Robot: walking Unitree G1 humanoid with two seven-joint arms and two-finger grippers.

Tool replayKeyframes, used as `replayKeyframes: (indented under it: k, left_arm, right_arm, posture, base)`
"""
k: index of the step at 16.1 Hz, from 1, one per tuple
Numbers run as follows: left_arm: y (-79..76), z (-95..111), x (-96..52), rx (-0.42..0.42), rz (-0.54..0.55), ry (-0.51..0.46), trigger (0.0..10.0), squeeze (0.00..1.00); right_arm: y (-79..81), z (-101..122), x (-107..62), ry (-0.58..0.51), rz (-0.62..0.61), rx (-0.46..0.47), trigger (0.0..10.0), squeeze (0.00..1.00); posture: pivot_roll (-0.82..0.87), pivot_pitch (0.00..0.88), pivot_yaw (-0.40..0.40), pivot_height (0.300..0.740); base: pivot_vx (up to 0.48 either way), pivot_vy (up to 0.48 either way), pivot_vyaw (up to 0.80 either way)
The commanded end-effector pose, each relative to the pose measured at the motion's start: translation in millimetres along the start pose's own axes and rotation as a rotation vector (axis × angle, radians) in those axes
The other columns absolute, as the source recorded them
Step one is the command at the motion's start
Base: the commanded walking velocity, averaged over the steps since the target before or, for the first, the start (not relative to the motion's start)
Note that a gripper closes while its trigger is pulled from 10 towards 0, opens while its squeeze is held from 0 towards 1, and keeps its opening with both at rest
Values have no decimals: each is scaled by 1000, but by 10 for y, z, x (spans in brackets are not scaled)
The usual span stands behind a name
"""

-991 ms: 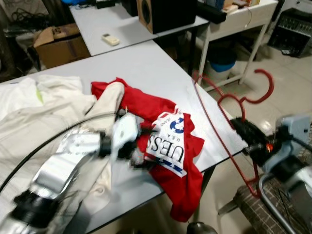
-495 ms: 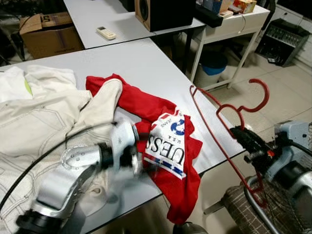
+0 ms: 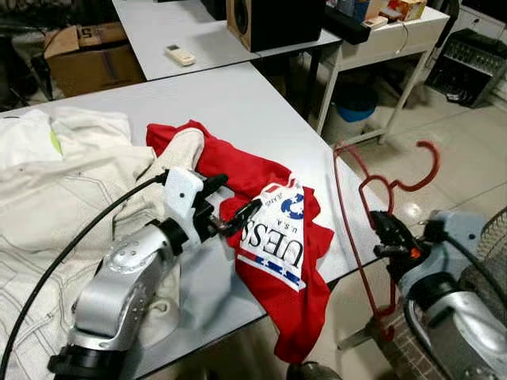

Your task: Hang hanger

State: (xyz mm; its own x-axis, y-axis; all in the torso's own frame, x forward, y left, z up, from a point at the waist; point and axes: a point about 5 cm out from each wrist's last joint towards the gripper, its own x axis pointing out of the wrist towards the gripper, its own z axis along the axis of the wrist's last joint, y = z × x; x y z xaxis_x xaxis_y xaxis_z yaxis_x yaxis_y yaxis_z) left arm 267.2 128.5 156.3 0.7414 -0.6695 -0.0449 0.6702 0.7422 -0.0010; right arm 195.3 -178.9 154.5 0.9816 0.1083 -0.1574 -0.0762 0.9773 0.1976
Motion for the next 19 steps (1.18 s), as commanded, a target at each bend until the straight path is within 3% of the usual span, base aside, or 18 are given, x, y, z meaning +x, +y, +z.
replayKeyframes:
  k: [1, 6, 7, 8, 9, 10, 14, 15, 17, 19]
  left_arm:
    - [-11, 13, 20, 16, 9, 6, 10000, 0]
    - [-25, 18, 97, -13, 38, -11, 10000, 0]
    - [-89, 38, 81, -39, -27, -42, 10000, 0]
    - [-122, 54, 71, -63, -93, -67, 10000, 1000]
    - [-143, 66, 70, -56, -144, -70, 10000, 1000]
    - [-181, 85, 115, 12, -253, -35, 10000, 1000]
    - [-233, -19, 184, 111, -453, 49, 10000, 1000]
    - [-188, -84, 184, 195, -515, 113, 10000, 59]
    - [-133, -138, 144, 228, -583, 188, 10000, 0]
    - [-128, -168, 70, 167, -631, 233, 10000, 0]
  right_arm:
    - [2, 28, -30, -22, -26, -20, 10000, 0]
    - [-57, 51, -18, -33, -63, -70, 10000, 0]
    - [-86, 30, -22, -21, -52, -91, 10000, 0]
    - [-110, 8, -30, -4, -49, -126, 10000, 0]
    - [-121, 5, -43, -2, -50, -136, 10000, 0]
    - [-164, 38, -78, -17, -52, -110, 10000, 0]
    - [-345, 8, -83, -18, -104, -117, 10000, 0]
    - [-379, 58, -69, -27, -103, -135, 10000, 0]
    - [-404, 110, -57, -29, -87, -157, 10000, 0]
    - [-412, 131, -50, -38, -78, -161, 10000, 0]
  posture:
    - [-96, 60, 35, 740]
    - [-90, 60, 38, 740]
    - [-91, 64, 40, 740]
    - [-98, 51, 47, 740]
    - [-99, 48, 49, 740]
    - [-89, 23, 83, 740]
    - [-88, 14, 88, 740]
    - [-95, 5, 95, 740]
    - [-104, 6, 100, 740]
    - [-110, 0, 102, 740]
  base:
    - [0, 0, 0]
    - [0, 0, 0]
    - [0, 0, 0]
    - [0, 0, 0]
    - [0, 0, 0]
    - [0, 0, 0]
    - [0, 0, 0]
    - [0, 0, 0]
    - [0, 0, 0]
    - [0, 0, 0]
